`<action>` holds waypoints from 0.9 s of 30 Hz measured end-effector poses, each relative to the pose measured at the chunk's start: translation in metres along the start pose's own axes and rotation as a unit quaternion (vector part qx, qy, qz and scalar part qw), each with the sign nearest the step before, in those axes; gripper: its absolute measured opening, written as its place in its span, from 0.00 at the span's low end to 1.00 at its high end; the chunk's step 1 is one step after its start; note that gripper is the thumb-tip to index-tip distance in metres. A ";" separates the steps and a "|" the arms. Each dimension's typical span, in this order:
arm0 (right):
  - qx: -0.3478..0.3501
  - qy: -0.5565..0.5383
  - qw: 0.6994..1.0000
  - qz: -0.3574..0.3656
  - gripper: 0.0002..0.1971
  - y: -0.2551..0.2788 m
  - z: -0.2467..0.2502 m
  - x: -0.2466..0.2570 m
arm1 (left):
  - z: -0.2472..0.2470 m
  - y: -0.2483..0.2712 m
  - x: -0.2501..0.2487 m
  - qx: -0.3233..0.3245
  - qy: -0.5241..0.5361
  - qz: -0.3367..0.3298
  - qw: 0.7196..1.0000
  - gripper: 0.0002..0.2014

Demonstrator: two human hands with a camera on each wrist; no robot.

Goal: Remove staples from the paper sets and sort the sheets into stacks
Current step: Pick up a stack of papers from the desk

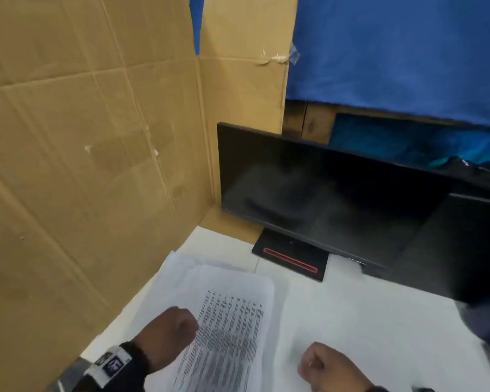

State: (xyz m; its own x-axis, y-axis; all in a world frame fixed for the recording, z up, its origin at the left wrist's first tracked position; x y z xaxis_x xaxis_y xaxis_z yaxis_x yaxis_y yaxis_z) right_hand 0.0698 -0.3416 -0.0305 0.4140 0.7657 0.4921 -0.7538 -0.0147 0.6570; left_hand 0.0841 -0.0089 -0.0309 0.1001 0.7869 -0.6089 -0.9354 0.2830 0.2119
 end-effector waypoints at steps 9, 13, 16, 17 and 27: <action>-0.027 -0.168 0.985 -0.021 0.31 -0.067 -0.088 0.022 | -0.014 -0.032 0.056 -0.075 0.132 0.111 0.982 0.15; -0.078 -0.126 0.989 0.013 0.17 -0.075 -0.087 0.016 | -0.028 -0.028 0.055 -0.085 0.107 0.078 0.988 0.16; -0.116 -0.147 0.981 0.057 0.05 -0.066 -0.078 0.012 | -0.022 -0.015 0.045 -0.115 0.148 0.062 0.980 0.26; -0.131 -0.159 0.976 0.068 0.02 -0.058 -0.075 0.008 | -0.020 -0.010 0.041 -0.126 0.164 0.055 0.977 0.30; -0.302 -0.330 0.874 0.193 0.07 0.063 -0.004 -0.032 | -0.038 0.038 -0.015 -0.159 0.286 -0.005 0.945 0.46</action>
State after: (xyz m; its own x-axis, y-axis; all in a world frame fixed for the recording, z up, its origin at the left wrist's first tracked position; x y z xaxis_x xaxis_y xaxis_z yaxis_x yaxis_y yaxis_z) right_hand 0.0069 -0.3641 -0.0070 0.1241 0.2386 0.9632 -0.9514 0.3043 0.0472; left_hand 0.0341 -0.0313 -0.0430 -0.0051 0.3344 -0.9424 -0.9991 0.0391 0.0193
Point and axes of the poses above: each hand's wrist, its own y-axis away from the middle knuckle, its own z-axis out of the back of the hand, x = y × z, the point moved 9 cm from there along -y, towards the middle knuckle, and after that the axes turned 13 degrees about -z, right-handed, at the moved point
